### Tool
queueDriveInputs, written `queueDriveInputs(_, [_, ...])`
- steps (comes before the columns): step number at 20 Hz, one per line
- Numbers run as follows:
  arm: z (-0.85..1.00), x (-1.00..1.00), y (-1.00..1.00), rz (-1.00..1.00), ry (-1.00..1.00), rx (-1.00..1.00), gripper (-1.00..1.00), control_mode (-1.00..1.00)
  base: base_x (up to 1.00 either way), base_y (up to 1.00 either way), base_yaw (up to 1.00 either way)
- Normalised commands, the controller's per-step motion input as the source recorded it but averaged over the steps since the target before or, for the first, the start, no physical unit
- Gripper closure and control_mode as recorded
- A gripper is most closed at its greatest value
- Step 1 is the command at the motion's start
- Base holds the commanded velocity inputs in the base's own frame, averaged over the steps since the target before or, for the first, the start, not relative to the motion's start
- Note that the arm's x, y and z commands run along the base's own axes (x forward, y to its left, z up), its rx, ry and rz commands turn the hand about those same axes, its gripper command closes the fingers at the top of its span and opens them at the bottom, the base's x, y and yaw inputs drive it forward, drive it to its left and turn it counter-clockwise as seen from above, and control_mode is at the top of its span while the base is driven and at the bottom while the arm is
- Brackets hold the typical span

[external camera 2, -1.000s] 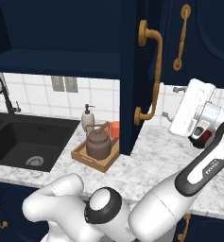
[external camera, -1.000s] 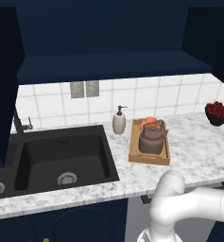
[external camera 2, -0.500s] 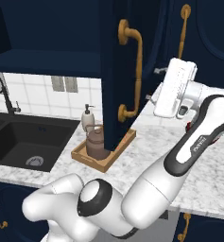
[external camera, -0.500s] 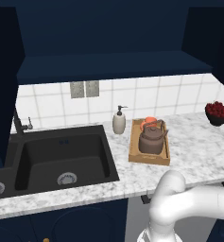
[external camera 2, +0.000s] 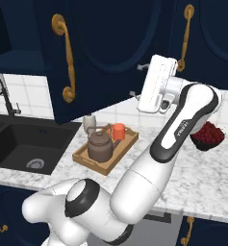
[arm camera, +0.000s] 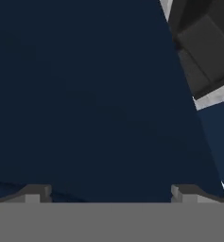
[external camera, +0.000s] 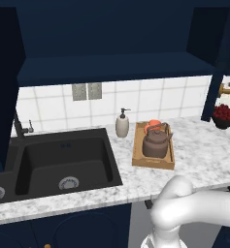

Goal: Pick the kettle from the counter and place it on the tray. Then pick the mug from the cabinet and place it on the tray. Then close the cabinet doors.

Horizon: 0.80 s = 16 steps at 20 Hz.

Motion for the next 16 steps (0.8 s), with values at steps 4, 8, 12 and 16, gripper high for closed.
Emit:
queueDriveInputs(4, [0.06, 0.38, 0.7, -0.01, 0.0, 0.0, -1.0, -1.0, 0.0, 0.0, 0.0])
queueDriveInputs(8, [0.23, 0.48, 0.61, -0.08, 0.0, 0.0, -1.0, -1.0, 0.0, 0.0, 0.0])
queueDriveInputs(12, [0.12, 0.54, 0.6, -0.19, 0.0, 0.0, -1.0, -1.0, 0.0, 0.0, 0.0])
queueDriveInputs(16, [0.0, 0.58, 0.68, -0.23, 0.0, -0.03, -1.0, -1.0, 0.0, 0.0, 0.0])
